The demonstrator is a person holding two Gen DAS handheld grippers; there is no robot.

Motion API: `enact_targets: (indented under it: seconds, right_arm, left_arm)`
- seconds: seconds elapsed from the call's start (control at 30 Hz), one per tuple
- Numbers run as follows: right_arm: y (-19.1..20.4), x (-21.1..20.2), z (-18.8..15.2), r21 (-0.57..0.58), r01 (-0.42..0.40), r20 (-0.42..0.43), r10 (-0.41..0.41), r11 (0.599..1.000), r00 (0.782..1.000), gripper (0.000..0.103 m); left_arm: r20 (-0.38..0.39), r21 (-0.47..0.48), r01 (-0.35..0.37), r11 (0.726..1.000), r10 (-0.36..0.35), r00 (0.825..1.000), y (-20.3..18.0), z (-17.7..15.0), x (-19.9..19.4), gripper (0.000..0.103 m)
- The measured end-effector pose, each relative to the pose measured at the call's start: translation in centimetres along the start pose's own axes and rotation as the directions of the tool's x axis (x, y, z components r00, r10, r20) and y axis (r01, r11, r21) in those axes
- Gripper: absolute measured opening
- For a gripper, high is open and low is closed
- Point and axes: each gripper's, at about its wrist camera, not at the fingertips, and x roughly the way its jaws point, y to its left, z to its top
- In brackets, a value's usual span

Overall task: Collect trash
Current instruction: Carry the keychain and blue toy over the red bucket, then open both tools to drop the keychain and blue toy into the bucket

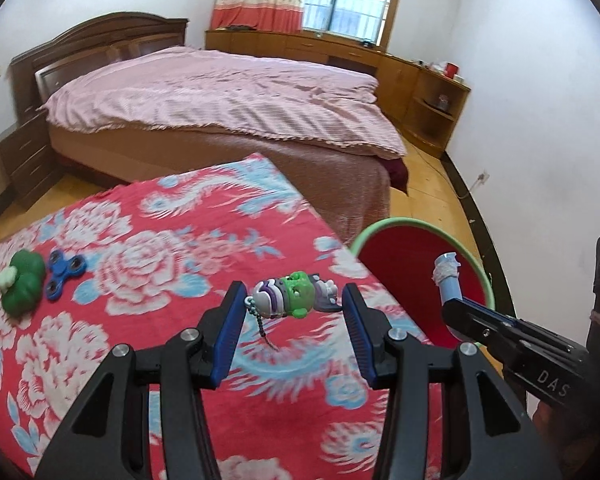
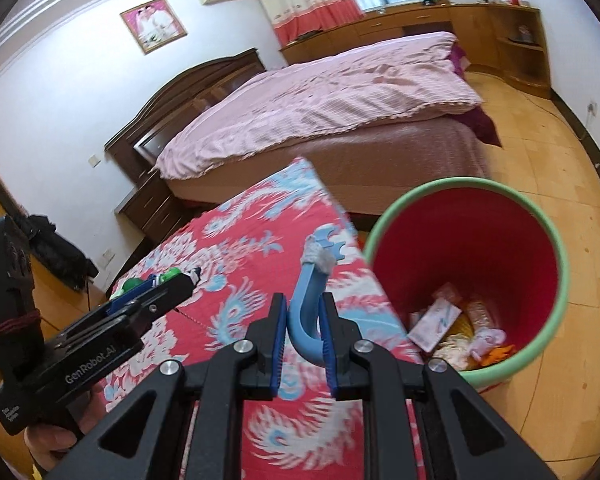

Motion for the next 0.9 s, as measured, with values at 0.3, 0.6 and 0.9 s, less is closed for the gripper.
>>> enact_targets:
  seconds: [0.3, 0.6, 0.9]
  right_arm:
    - [-5.6, -0.7, 0.2, 0.081, 0.049, 0.016, -0.05, 0.996, 0.999, 0.018]
    - [-10.9, 1.1, 0.5, 0.146, 0.102, -0.004, -0.103, 0.984, 0.995, 0.019]
    - [-14.2, 1.8, 0.8, 0.206, 0.113, -0.005, -0.114, 0.972, 0.993, 0.021]
  left_arm:
    - [-0.011, 0.085, 0.091, 0.992, -0.091, 0.996, -5.4, 0.6, 2.9, 0.05]
    - [-0.095, 0.127, 0.149, 0.981, -0.138, 0.986, -8.8, 0.2, 8.1, 0.05]
    - [-0.145, 0.144, 0.17, 0.975, -0.149, 0.978, -10.6, 0.2, 11.1, 0.05]
